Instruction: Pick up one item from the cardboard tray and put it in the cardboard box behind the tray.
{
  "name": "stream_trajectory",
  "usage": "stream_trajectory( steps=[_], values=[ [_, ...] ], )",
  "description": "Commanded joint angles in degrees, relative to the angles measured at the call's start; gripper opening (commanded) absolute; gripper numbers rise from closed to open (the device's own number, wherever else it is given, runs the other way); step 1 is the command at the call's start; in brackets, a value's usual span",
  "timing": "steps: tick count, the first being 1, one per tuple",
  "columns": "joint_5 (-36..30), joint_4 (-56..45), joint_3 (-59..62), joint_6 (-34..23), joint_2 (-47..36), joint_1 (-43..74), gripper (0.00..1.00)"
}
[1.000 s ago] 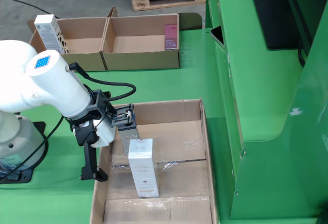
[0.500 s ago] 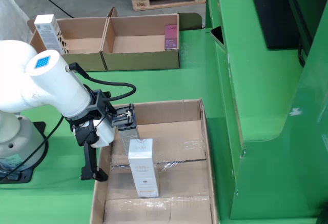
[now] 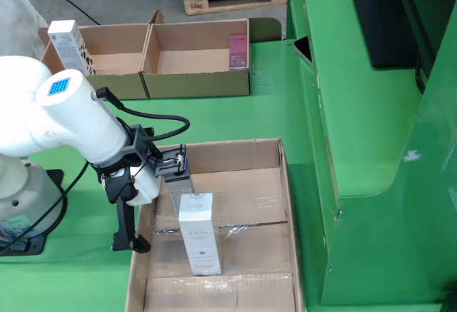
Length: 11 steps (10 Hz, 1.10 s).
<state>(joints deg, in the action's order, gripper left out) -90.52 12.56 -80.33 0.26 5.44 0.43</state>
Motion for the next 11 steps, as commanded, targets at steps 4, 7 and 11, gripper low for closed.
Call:
stream_trajectory(
  steps=[4, 7, 11],
  values=[
    [1.09, 1.43, 0.50, 1.30, -1.75, -1.36, 1.00],
    [1.93, 0.47, 3.11, 3.06, -0.44, -3.21, 1.00],
    [2.11, -2.66, 8.66, 3.71, 2.42, -4.27, 1.00]
  ],
)
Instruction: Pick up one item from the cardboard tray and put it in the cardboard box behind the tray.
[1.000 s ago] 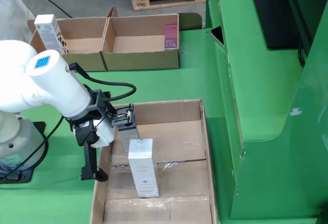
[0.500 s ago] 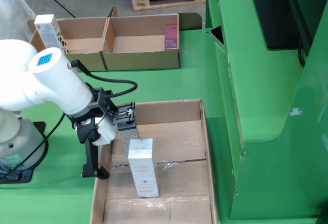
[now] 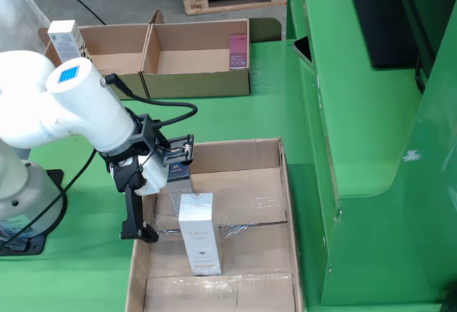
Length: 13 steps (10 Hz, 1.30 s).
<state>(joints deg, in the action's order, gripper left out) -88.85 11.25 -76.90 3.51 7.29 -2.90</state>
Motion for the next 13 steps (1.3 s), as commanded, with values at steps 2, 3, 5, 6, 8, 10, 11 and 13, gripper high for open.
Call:
stream_trajectory(
  steps=[2, 3, 5, 6, 8, 10, 11, 13],
  values=[
    [0.44, -1.35, 5.23, 0.46, 0.57, -0.94, 1.00],
    [0.27, -2.18, 7.15, 0.08, 1.70, -0.62, 1.00],
    [-0.41, -3.68, 10.96, -0.62, 3.96, 0.53, 1.00],
    [-0.41, -3.68, 10.96, -0.62, 3.96, 0.53, 1.00],
    [-0.66, -4.00, 12.14, -1.10, 4.75, 1.16, 1.00],
    [-1.55, -5.10, 16.81, -2.81, 8.50, 2.64, 1.00],
    [-1.55, -5.10, 16.81, -2.81, 8.50, 2.64, 1.00],
    [-2.04, -7.93, 24.64, -4.30, 13.57, 3.79, 1.00]
  ],
)
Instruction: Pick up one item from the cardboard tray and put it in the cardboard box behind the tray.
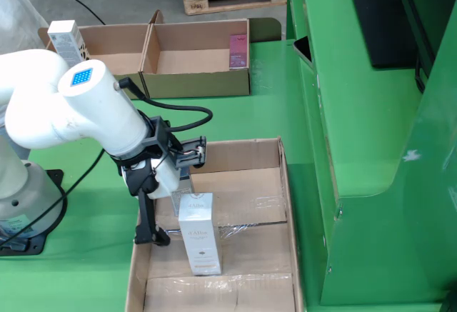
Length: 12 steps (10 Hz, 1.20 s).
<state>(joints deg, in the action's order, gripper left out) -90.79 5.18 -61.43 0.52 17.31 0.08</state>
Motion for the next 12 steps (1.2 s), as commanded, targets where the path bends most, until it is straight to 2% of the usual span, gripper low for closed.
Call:
stream_trajectory(
  steps=[1, 4, 11, 12],
  values=[
    [-0.10, -1.86, 9.17, -1.31, 3.55, 0.81, 1.00],
    [-0.50, -6.44, 20.95, -2.36, 11.16, 1.30, 1.00],
    [-0.63, -7.63, 24.42, -2.32, 13.30, 1.35, 1.00],
    [-1.02, -10.96, 31.92, -2.60, 17.79, 1.20, 1.00]
  ],
)
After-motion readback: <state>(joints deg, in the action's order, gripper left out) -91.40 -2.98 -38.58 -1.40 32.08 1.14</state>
